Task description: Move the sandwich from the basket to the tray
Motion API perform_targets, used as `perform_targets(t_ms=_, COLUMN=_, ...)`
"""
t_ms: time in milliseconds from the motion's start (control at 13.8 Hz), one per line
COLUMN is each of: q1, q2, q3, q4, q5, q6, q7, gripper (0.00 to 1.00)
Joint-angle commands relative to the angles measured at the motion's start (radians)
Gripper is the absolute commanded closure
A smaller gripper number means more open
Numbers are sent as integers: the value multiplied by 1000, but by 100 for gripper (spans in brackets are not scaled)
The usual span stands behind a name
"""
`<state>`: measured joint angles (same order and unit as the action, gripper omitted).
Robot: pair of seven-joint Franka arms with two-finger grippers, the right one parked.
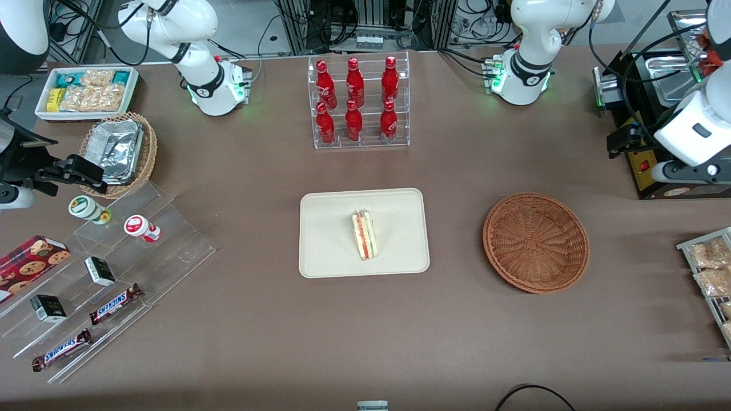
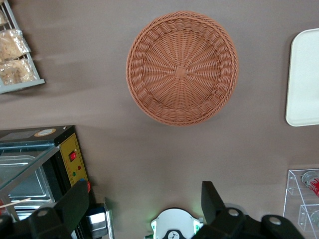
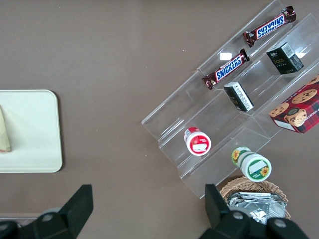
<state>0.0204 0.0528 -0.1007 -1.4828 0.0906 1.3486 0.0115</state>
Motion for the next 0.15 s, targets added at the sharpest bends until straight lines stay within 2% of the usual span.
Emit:
perform_targets(t_ms=0, q1=33, q2=-18, q3=-7, q4=-28, q5=-9, q6=1, q7=10, gripper=0)
perform_targets(t_ms=73, q1=33, q2=-15, q3=-5, q4=-28, q5=-18, q6=4, q7=10, gripper=0)
